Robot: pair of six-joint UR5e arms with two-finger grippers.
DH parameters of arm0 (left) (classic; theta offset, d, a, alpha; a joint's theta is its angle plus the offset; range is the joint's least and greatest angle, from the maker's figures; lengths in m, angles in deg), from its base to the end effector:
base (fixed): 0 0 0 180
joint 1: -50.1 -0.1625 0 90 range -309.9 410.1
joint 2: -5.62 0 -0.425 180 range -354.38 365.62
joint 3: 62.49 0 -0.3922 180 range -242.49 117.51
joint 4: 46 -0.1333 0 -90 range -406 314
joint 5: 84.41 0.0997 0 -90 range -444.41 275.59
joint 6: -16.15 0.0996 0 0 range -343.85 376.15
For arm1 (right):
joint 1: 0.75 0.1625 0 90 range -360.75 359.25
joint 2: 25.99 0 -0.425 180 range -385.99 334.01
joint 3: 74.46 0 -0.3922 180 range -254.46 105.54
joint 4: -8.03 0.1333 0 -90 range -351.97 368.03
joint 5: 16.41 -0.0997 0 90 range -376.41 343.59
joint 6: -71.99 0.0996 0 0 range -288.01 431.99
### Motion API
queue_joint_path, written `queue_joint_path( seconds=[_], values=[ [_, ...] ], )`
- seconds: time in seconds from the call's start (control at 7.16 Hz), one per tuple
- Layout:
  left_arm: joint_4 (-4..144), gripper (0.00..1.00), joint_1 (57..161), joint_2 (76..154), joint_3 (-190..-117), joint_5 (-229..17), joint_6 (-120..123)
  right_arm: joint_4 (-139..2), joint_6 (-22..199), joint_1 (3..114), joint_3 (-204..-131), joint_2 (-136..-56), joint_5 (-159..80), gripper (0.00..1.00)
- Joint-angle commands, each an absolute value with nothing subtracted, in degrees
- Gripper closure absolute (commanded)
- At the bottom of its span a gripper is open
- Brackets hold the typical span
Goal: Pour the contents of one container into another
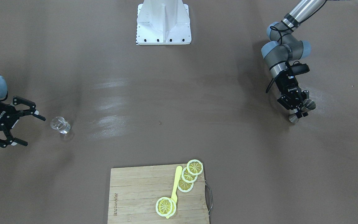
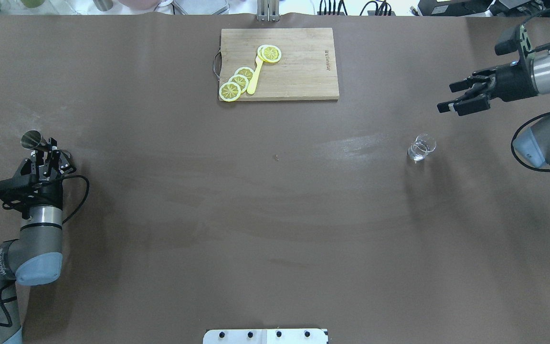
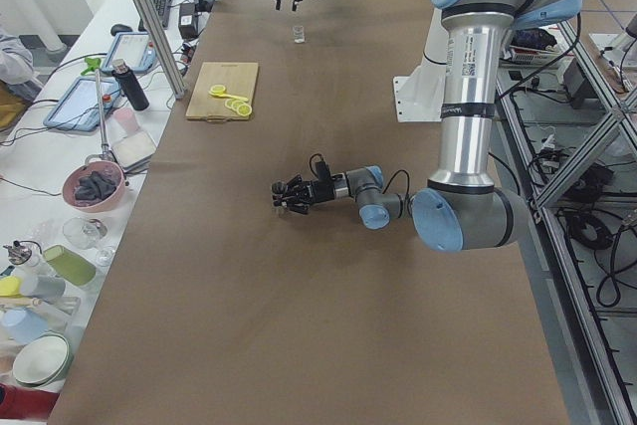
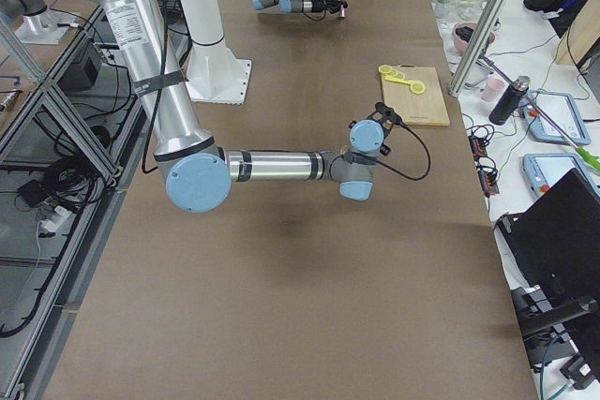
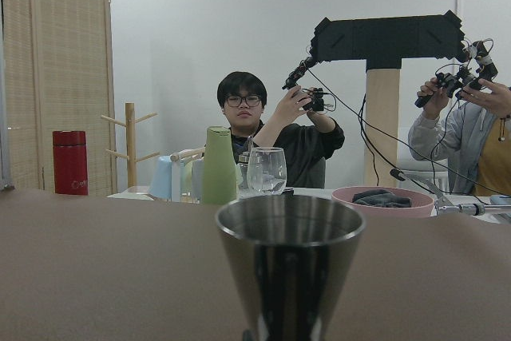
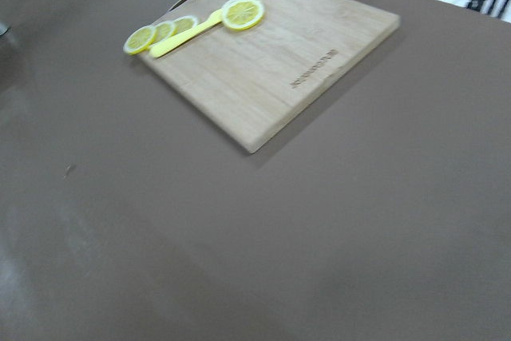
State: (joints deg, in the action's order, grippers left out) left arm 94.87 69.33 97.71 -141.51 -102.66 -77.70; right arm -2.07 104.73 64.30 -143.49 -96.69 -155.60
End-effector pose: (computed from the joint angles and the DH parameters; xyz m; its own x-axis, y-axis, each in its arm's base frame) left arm 0.3951 -0.3792 0.6043 0.6531 -0.2501 -0.7148 0.7485 0.0698 0.6595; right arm -0.2076 -0.5835 0.4907 0.2821 -0.6970 0.6593 -0.0791 0.6680 0.7399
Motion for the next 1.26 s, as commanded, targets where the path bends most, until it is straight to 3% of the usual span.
queue_joint_path(
  seconds=[0.0,0.14,0.56,0.98,1.12],
  values=[
    [93.84,0.01,69.26,97.64,-141.77,-102.69,-77.90,-22.42,109.26,70.67,-147.72,-96.12,-152.47,0.00],
    [93.05,0.01,69.17,97.64,-142.47,-102.60,-77.81,-36.13,108.73,72.44,-152.28,-96.91,-151.16,0.00],
    [86.74,0.01,68.82,93.80,-150.53,-100.06,-77.54,-64.99,108.82,78.25,-156.45,-96.65,-148.18,0.00],
    [81.00,0.01,67.15,85.95,-162.75,-100.92,-77.63,-82.10,97.46,81.50,-156.81,-97.00,-141.21,0.00],
    [80.91,0.01,67.15,83.16,-166.52,-102.93,-77.55,-84.50,96.35,83.60,-160.47,-99.79,-141.65,0.00]
  ],
)
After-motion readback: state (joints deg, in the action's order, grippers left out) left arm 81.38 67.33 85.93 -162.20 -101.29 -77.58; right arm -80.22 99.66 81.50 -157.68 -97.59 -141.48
